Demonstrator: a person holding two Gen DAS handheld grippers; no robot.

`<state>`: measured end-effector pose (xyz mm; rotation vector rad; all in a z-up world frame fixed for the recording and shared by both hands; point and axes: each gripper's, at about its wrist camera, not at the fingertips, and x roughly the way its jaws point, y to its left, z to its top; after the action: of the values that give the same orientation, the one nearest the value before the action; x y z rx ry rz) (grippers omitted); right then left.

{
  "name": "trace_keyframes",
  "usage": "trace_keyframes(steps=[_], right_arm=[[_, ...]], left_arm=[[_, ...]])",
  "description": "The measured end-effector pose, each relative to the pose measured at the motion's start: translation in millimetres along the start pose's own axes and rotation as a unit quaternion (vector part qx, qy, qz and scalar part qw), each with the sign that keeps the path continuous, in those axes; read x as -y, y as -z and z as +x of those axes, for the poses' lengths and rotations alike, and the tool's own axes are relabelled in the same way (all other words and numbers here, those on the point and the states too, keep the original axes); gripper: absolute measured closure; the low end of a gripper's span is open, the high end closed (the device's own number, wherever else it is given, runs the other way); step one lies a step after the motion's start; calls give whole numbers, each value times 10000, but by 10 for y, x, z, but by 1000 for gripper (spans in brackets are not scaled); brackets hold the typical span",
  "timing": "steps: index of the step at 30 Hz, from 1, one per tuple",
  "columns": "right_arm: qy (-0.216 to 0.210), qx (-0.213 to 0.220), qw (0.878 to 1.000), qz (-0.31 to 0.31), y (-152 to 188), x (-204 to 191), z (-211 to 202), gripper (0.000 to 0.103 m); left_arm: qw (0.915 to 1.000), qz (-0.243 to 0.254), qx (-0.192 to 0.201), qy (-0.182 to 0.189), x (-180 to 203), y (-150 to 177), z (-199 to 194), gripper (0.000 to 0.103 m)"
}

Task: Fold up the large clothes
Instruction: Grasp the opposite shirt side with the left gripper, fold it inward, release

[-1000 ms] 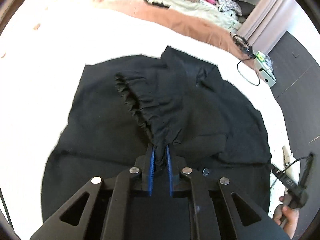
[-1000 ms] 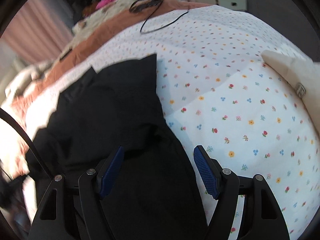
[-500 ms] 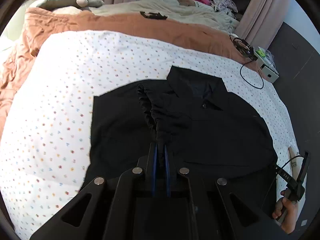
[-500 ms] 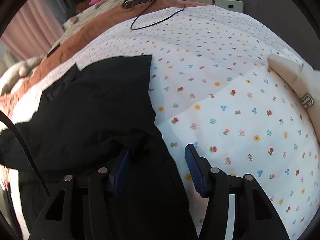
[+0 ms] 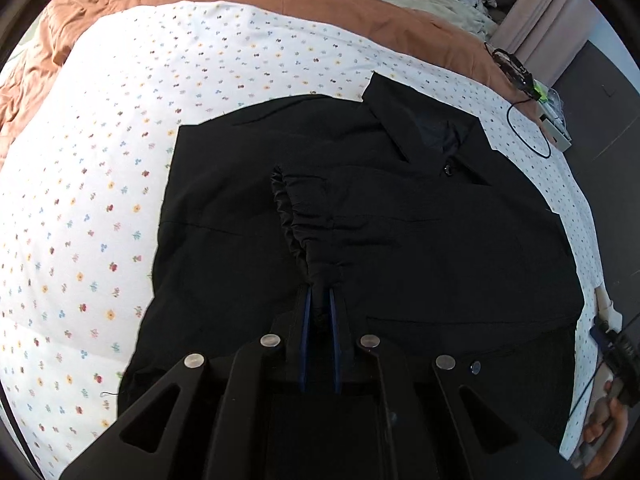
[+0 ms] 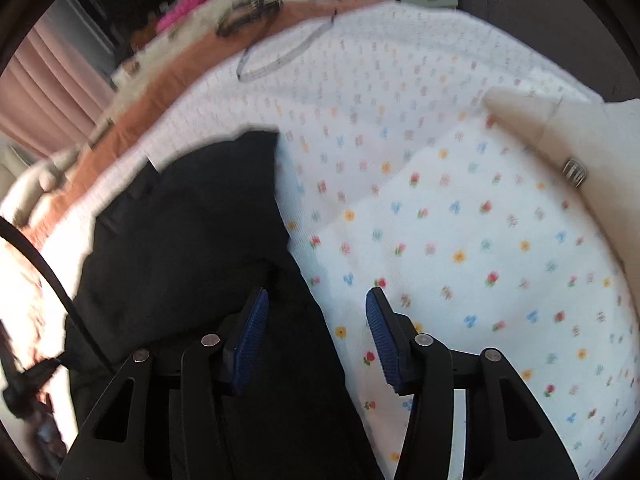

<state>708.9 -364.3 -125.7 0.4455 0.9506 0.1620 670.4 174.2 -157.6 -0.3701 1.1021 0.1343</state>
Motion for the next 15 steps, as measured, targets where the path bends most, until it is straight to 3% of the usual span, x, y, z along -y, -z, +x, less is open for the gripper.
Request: trace_keyframes(steps=[4,8,15], right_arm=[[-927,213,9953,159,-26,-31,-30,54],[-931,433,9947,48,-35,-114,52,62],[-1109,279,9931,-251,59,-380,315,63]], left_arm=[[9999,69,-84,-16,-46,-14,-101,88],[9994,127,163,-281,-118,-47,-314,86],[9997,8,229,-30,-210,-121,-362,86]])
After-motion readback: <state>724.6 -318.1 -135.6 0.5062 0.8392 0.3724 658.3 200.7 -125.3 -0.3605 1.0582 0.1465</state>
